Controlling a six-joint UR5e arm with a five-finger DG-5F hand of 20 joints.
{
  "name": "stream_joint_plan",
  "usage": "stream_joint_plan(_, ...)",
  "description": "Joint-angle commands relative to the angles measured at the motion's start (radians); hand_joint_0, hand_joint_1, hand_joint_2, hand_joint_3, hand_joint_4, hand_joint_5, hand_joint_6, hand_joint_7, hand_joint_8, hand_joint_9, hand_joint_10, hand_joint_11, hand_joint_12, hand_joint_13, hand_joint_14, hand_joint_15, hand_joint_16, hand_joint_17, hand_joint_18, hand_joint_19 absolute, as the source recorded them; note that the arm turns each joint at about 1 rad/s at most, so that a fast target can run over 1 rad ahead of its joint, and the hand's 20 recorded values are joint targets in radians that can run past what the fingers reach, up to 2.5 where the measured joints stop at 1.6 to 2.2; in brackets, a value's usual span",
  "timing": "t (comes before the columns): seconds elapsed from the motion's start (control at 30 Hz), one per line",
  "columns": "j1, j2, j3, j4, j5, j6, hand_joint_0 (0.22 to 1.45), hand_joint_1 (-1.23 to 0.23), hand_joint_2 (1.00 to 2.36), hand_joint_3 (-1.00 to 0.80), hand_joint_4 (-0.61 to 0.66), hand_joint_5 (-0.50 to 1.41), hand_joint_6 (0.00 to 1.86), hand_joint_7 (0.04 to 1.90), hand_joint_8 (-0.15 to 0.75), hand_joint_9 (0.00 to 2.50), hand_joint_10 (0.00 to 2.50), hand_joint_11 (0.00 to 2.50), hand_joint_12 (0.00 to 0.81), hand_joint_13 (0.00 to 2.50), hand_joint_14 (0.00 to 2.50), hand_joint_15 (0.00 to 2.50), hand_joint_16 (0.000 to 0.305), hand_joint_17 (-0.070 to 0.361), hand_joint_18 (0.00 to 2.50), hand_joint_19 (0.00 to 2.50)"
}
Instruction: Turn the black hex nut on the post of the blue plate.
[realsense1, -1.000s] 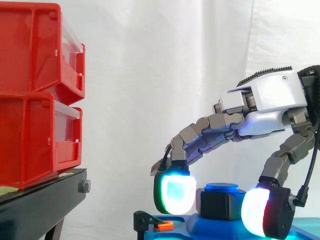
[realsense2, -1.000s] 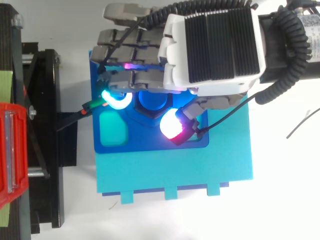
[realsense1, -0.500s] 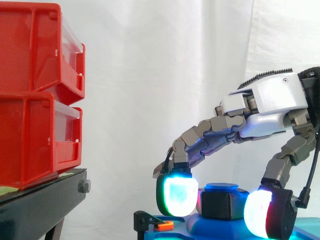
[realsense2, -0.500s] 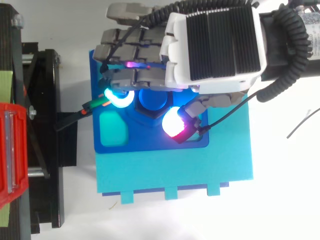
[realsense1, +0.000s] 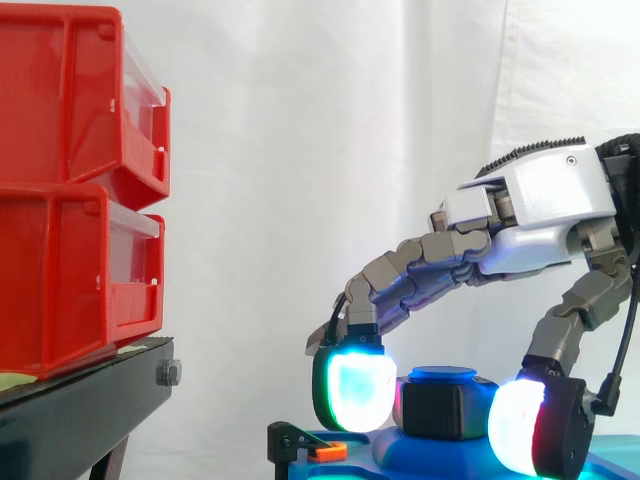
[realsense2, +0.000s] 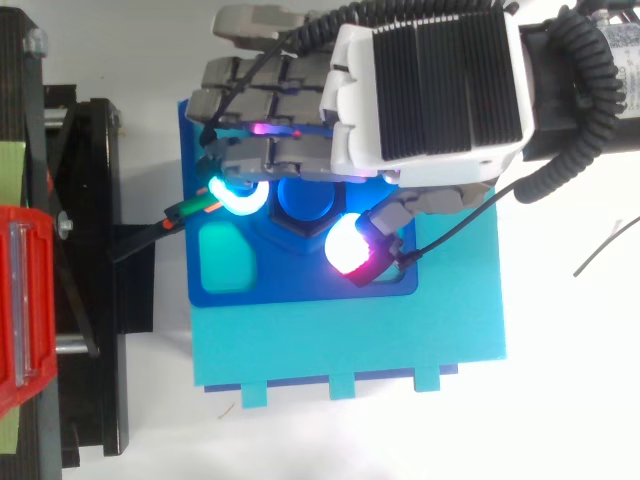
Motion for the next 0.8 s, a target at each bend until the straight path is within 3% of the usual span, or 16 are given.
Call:
stream_joint_plan(0.0,0.0,0.0,0.0,0.002,0.0,0.0,0.52,-0.9,1.0,-0.5,0.18,-0.21,0.5,1.03,0.21,0.28,0.0,0.05,0.33,0.32,0.0,0.02,0.05,0.112,0.13,0.0)
stream_joint_plan(0.23,0.0,0.0,0.001,0.008,-0.001,-0.003,0.49,-0.86,1.0,-0.5,0.17,-0.22,0.5,0.96,0.217,0.28,0.0,0.05,0.338,0.3,0.0,0.03,0.052,0.116,0.11,0.0)
stream_joint_plan(0.5,0.012,0.001,0.001,0.019,0.003,-0.002,0.47,-0.83,1.0,-0.5,0.16,-0.23,0.5,0.91,0.221,0.27,0.0,0.05,0.345,0.3,0.0,0.03,0.053,0.119,0.1,0.02)
stream_joint_plan(0.67,0.015,0.001,0.049,0.005,0.008,-0.002,0.46,-0.78,1.0,-0.5,0.17,-0.23,0.5,0.91,0.224,0.27,0.0,0.05,0.352,0.29,0.0,0.03,0.054,0.122,0.08,0.02)
stream_joint_plan(0.77,0.018,0.001,0.089,-0.035,0.008,-0.003,0.45,-0.74,1.0,-0.5,0.17,-0.23,0.5,0.9,0.228,0.27,0.0,0.04,0.357,0.28,0.0,0.03,0.055,0.124,0.08,0.02)
